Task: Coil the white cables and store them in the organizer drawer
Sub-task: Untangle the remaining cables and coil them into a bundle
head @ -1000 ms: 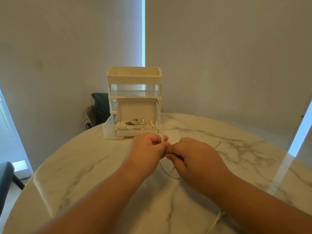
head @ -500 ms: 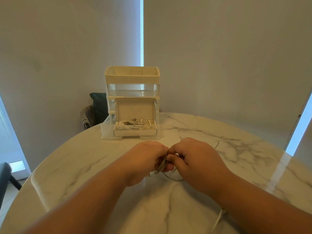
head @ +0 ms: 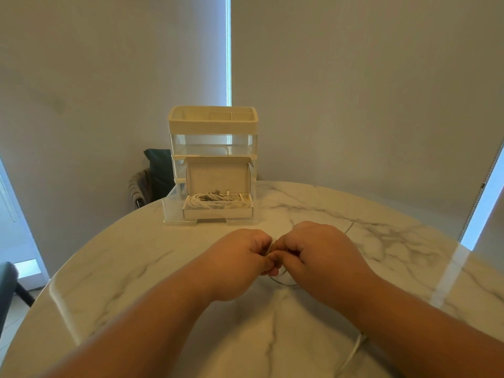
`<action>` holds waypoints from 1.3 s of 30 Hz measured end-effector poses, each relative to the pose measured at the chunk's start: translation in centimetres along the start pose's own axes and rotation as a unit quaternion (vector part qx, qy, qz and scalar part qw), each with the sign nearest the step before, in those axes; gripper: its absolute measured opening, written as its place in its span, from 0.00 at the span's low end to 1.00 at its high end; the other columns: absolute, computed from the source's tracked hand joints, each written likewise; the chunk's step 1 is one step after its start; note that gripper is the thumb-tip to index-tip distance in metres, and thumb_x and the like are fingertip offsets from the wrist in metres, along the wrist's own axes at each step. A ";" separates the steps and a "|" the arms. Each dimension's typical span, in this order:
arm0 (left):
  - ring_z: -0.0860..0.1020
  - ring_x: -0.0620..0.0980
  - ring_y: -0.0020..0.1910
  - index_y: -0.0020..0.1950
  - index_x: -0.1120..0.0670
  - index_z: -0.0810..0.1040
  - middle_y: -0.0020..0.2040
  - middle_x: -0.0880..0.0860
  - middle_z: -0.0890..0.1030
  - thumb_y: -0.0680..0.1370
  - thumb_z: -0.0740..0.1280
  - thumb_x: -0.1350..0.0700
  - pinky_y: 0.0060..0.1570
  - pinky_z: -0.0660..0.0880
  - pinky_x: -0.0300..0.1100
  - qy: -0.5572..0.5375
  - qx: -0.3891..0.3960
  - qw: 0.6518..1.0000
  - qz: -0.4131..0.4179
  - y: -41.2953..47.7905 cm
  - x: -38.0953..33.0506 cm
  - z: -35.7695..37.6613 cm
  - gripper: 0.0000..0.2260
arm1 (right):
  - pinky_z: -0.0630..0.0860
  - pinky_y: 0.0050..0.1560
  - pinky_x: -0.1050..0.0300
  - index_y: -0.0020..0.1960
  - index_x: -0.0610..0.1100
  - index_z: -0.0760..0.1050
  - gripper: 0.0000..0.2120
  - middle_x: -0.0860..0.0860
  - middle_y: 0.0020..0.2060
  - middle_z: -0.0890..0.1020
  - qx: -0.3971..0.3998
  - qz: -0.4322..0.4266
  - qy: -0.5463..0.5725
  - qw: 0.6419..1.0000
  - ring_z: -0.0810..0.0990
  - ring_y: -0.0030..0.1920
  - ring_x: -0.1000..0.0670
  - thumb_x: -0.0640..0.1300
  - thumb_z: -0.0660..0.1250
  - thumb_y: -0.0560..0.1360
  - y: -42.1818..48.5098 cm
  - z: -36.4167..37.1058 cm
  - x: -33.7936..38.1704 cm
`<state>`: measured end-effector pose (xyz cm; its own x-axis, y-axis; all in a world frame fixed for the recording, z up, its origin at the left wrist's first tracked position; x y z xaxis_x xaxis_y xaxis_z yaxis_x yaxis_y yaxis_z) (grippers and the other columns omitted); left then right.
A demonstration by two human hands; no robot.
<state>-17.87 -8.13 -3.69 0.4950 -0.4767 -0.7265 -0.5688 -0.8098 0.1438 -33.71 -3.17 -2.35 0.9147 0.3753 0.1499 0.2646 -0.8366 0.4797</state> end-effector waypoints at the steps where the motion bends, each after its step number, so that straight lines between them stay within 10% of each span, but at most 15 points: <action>1: 0.77 0.40 0.37 0.40 0.53 0.80 0.37 0.47 0.81 0.75 0.66 0.61 0.43 0.74 0.42 0.031 0.004 0.999 0.002 0.0 -0.1 0.1 0.06 | 0.71 0.42 0.58 0.46 0.62 0.83 0.09 0.59 0.36 0.78 -0.010 0.000 -0.005 1.000 0.76 0.42 0.57 0.57 0.64 0.73 0.0 0.0 -0.1; 13: 0.81 0.46 0.41 0.47 0.54 0.83 0.41 0.52 0.84 0.78 0.66 0.60 0.52 0.78 0.47 -0.028 -0.004 0.999 -0.020 -0.4 -0.4 0.1 0.06 | 0.75 0.47 0.53 0.48 0.58 0.82 0.09 0.60 0.38 0.81 -0.025 -0.013 0.023 0.999 0.77 0.43 0.58 0.55 0.64 0.74 0.4 -0.6 -1.4; 20: 0.76 0.38 0.36 0.51 0.51 0.82 0.38 0.43 0.79 0.80 0.61 0.60 0.45 0.75 0.38 -0.067 0.022 0.997 -0.025 -1.0 -1.1 0.1 0.10 | 0.72 0.54 0.44 0.46 0.57 0.82 0.17 0.73 0.35 0.74 -0.082 0.022 0.017 0.996 0.76 0.44 0.63 0.64 0.58 0.74 0.7 -1.3 -4.9; 28: 0.74 0.40 0.29 0.42 0.51 0.81 0.30 0.45 0.75 0.83 0.60 0.50 0.33 0.72 0.30 -0.035 -0.067 0.996 -0.053 -0.7 -0.5 -1.0 0.14 | 0.63 0.58 0.52 0.58 0.64 0.76 0.22 0.64 0.48 0.77 -0.099 0.042 0.050 0.993 0.71 0.55 0.59 0.71 0.55 0.72 0.6 -0.8 -5.9; 32: 0.72 0.46 0.29 0.38 0.54 0.81 0.29 0.50 0.74 0.82 0.60 0.54 0.34 0.73 0.38 -0.134 -0.112 0.980 -0.091 -0.3 0.3 -1.6 0.15 | 0.65 0.55 0.74 0.63 0.61 0.72 0.17 0.63 0.57 0.73 -0.137 0.061 0.160 0.976 0.70 0.59 0.66 0.64 0.56 0.79 0.0 -1.4 -6.1; 39: 0.72 0.48 0.32 0.38 0.53 0.80 0.30 0.51 0.74 0.82 0.60 0.54 0.33 0.72 0.40 -0.127 -0.158 0.971 -0.128 -0.3 0.1 -1.6 0.16 | 0.72 0.37 0.69 0.43 0.53 0.80 0.07 0.54 0.34 0.81 -0.154 0.069 0.220 0.961 0.78 0.38 0.56 0.45 0.67 0.78 -0.8 -3.5 -3.3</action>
<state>-16.57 -8.52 -2.73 0.3930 -0.1784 -0.9020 -0.1981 -0.9744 0.1064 -38.00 -2.34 -0.15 0.6988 0.4586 0.5490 -0.0141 -0.7585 0.6516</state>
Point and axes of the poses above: each hand's wrist, its own y-axis towards the middle knuckle, its own z-axis out of the palm, x = y × z, the point moved 1 cm from there along y, towards the middle knuckle
